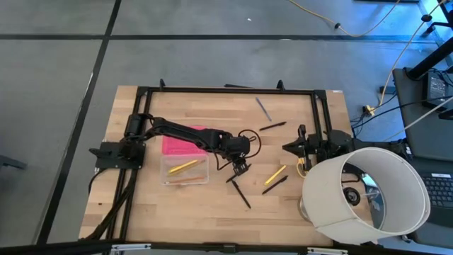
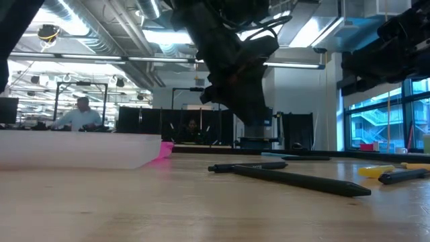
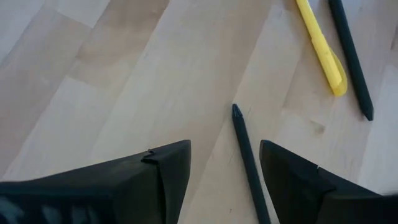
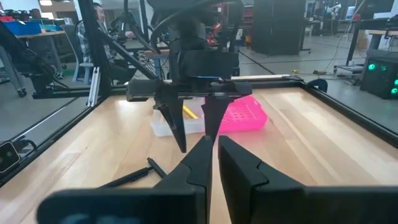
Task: Pick & place school supplies into a supply box
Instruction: Put the middle black pen into the pink supply box
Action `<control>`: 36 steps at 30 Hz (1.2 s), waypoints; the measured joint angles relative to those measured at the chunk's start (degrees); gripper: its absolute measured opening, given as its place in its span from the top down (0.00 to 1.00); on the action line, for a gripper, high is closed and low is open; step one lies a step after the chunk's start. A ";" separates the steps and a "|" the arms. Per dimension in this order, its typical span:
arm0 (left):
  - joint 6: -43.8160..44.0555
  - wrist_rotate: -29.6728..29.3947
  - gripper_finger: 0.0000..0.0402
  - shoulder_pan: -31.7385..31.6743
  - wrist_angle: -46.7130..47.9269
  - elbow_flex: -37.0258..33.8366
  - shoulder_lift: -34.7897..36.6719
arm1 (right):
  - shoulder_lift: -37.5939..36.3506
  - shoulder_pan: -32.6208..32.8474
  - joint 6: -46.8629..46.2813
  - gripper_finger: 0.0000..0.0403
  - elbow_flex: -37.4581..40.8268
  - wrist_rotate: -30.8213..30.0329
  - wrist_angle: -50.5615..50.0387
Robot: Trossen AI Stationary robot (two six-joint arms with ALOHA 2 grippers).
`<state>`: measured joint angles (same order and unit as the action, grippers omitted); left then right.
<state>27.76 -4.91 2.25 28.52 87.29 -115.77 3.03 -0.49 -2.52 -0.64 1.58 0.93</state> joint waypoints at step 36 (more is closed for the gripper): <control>9.03 -3.17 0.55 5.15 -2.61 -0.07 -7.78 | 4.01 -0.20 -0.20 0.92 0.00 -0.49 0.10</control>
<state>36.79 -8.08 7.40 25.91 87.22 -123.55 7.03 -0.69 -2.72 -0.64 1.09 1.03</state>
